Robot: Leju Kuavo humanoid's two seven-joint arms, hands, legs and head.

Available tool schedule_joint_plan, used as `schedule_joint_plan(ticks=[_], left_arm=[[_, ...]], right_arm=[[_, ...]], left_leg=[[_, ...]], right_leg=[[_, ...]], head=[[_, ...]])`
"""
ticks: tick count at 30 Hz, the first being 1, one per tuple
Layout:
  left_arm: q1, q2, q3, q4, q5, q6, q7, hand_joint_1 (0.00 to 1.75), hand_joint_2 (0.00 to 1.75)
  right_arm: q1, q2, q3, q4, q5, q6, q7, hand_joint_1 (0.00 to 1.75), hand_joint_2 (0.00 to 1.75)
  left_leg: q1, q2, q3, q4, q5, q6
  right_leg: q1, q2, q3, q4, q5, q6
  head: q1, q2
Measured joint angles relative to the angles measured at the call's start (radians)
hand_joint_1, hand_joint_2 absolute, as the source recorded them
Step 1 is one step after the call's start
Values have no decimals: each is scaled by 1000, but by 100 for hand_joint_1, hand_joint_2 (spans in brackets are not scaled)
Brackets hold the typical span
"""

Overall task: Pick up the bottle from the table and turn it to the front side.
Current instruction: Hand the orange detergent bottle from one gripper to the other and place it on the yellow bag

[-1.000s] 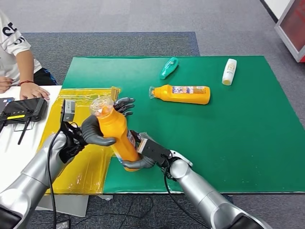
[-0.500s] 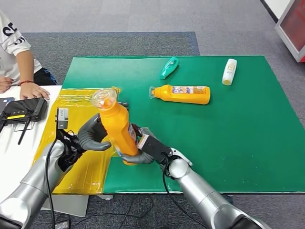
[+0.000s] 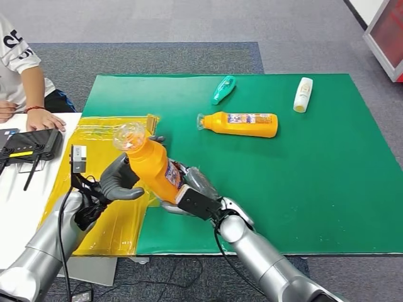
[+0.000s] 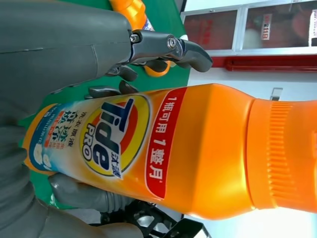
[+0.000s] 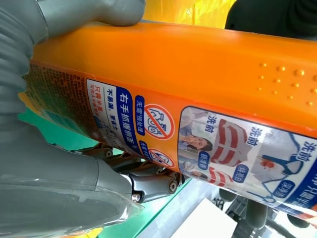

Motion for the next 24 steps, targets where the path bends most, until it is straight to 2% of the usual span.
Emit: schedule_joint_plan(ticks=[8, 24], left_arm=[[-4, -8, 4, -17, -9, 19, 31, 0, 175], [-63, -31, -21, -21, -18, 33, 69, 0, 175]], right_arm=[[1, 8, 4, 1, 3, 8, 1, 175, 175], [-23, 32, 23, 54, 22, 38, 19, 175, 175]], left_leg=[[0, 0, 0, 0, 0, 0], [0, 0, 0, 0, 0, 0]], right_leg=[[0, 0, 0, 0, 0, 0], [0, 0, 0, 0, 0, 0]], head=[[0, 0], [0, 0]])
